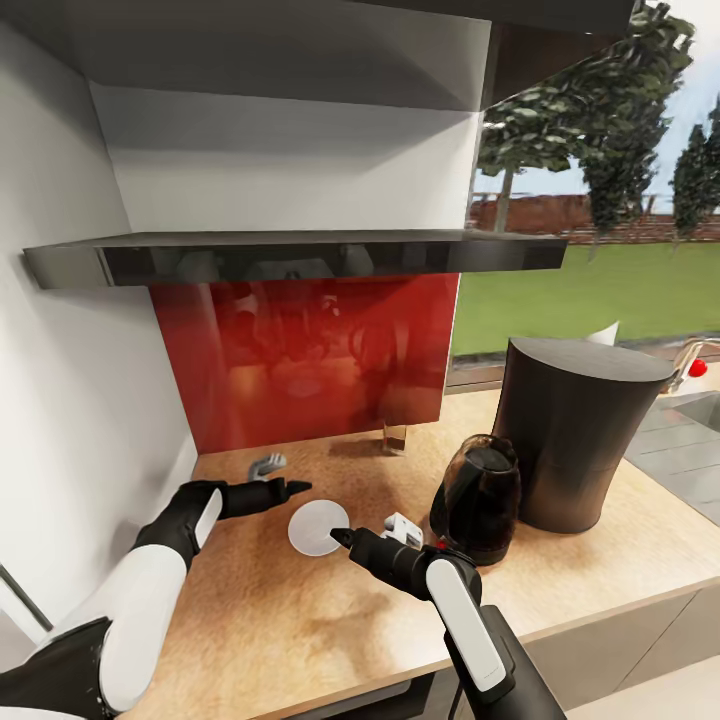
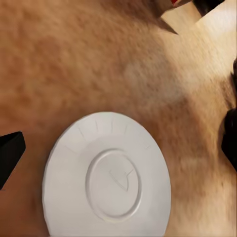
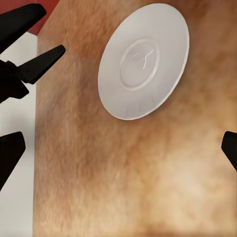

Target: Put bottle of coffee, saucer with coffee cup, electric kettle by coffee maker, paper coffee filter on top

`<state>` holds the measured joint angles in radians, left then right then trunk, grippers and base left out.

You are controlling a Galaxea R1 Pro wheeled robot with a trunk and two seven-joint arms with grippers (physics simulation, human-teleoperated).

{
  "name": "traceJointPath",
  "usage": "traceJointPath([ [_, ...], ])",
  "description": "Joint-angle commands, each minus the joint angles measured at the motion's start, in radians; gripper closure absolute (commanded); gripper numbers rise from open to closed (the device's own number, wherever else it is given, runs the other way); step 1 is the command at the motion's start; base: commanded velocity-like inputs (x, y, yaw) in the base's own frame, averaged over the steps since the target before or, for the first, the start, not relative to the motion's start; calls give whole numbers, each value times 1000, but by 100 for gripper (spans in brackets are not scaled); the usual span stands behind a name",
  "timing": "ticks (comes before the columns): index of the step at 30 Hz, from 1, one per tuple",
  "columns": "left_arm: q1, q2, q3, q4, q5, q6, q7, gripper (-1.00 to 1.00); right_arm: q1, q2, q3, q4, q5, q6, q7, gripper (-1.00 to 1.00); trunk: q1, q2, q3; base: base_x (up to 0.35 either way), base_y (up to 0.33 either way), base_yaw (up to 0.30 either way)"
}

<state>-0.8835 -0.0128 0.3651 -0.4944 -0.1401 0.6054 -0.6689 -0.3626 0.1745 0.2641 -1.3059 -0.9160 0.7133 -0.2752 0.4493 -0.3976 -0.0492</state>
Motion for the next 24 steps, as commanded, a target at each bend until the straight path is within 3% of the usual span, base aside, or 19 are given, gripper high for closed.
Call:
traceJointPath([
  [1,0,-3,9,0,-10,5,0,-100,-1,0,0,-1,-11,2,-10,-100,1,-2,-2,0,0,0],
  [5,5,-6,7,17,-9,-50,10,-100,-1,0,0,-1,-11,2,-10,-100,1,-2,-2,0,0,0],
  [10,7,-6,10,129,-8,-150,14,-100,-1,0,0,-1,-11,2,-10,-100,1,-2,-2,0,0,0],
  [24,8,-10,12,142,-7,-158,12,-100,-1,0,-2,-1,-11,2,-11,-100,1,-2,-2,0,0,0],
])
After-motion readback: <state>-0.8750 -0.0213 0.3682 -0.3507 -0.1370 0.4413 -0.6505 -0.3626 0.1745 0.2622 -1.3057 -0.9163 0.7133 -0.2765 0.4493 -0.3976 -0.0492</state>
